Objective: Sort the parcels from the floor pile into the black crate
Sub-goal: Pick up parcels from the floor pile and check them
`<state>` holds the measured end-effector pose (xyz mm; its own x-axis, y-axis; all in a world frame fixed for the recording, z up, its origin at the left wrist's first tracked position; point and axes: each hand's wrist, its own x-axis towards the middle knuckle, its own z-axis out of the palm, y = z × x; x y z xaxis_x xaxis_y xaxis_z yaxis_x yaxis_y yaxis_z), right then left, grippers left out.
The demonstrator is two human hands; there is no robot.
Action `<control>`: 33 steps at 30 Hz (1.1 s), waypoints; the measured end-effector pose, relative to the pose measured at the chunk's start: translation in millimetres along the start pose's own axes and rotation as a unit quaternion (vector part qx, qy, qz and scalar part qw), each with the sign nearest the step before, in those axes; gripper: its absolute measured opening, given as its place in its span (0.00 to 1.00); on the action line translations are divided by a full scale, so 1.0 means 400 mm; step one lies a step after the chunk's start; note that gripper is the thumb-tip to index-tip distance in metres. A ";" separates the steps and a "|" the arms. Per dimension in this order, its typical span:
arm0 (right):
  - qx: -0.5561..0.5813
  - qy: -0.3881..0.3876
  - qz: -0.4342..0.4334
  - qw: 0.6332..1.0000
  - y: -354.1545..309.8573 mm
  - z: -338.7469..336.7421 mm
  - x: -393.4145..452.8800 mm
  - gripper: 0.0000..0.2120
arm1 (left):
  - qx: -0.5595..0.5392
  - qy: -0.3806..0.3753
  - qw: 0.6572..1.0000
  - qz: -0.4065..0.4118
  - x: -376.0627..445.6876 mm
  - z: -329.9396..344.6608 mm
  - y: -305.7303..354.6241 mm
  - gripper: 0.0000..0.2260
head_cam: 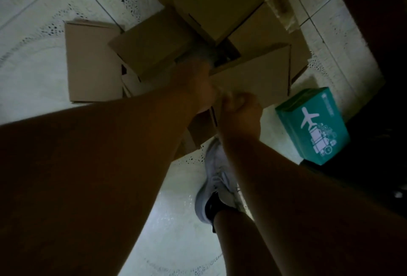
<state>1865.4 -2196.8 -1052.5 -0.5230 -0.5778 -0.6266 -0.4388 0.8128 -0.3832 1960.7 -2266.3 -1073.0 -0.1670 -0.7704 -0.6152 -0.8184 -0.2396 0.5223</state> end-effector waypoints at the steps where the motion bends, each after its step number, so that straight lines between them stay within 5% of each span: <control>1: 0.059 0.006 0.002 0.998 -0.018 -0.012 -0.018 0.25 | -0.077 -0.014 0.997 0.010 -0.025 -0.019 0.009 0.21; 3: 0.163 -0.002 0.018 0.986 -0.055 -0.038 -0.052 0.28 | -0.173 -0.012 0.984 0.033 -0.102 -0.054 0.020 0.15; 7: 0.265 -0.066 0.086 0.958 -0.157 -0.098 -0.189 0.30 | -0.127 0.007 0.991 0.052 -0.290 -0.169 0.000 0.13; 12: 0.195 -0.123 0.125 0.965 -0.315 -0.159 -0.351 0.12 | -0.017 0.026 0.996 0.090 -0.506 -0.347 0.003 0.17; 14: 0.163 -0.116 0.108 0.974 -0.367 -0.172 -0.428 0.15 | 0.037 0.000 0.994 0.107 -0.572 -0.418 -0.005 0.23; 17: 0.182 -0.091 0.068 0.977 -0.418 -0.170 -0.546 0.22 | 0.025 -0.041 0.997 0.067 -0.657 -0.525 -0.040 0.21; 20: 0.202 -0.116 0.047 0.971 -0.449 -0.152 -0.667 0.11 | -0.067 0.063 0.995 -0.036 -0.730 -0.611 -0.093 0.12; 23: 0.194 -0.168 0.043 0.966 -0.462 -0.135 -0.787 0.09 | -0.213 0.156 0.954 -0.141 -0.802 -0.667 -0.159 0.13; 27: 0.187 -0.259 0.024 0.947 -0.452 -0.110 -0.893 0.17 | -0.412 0.197 0.852 -0.257 -0.914 -0.697 -0.258 0.26; 33: 0.059 -0.324 -0.044 0.943 -0.432 -0.036 -0.992 0.13 | -0.542 0.229 0.764 -0.266 -1.049 -0.648 -0.357 0.17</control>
<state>2138.2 -2109.3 -727.9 0.0843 -0.5072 -0.8577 -0.3547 0.7891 -0.5015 2290.0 -2061.9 -736.3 0.4433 -0.4611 -0.7687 0.2727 -0.7476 0.6057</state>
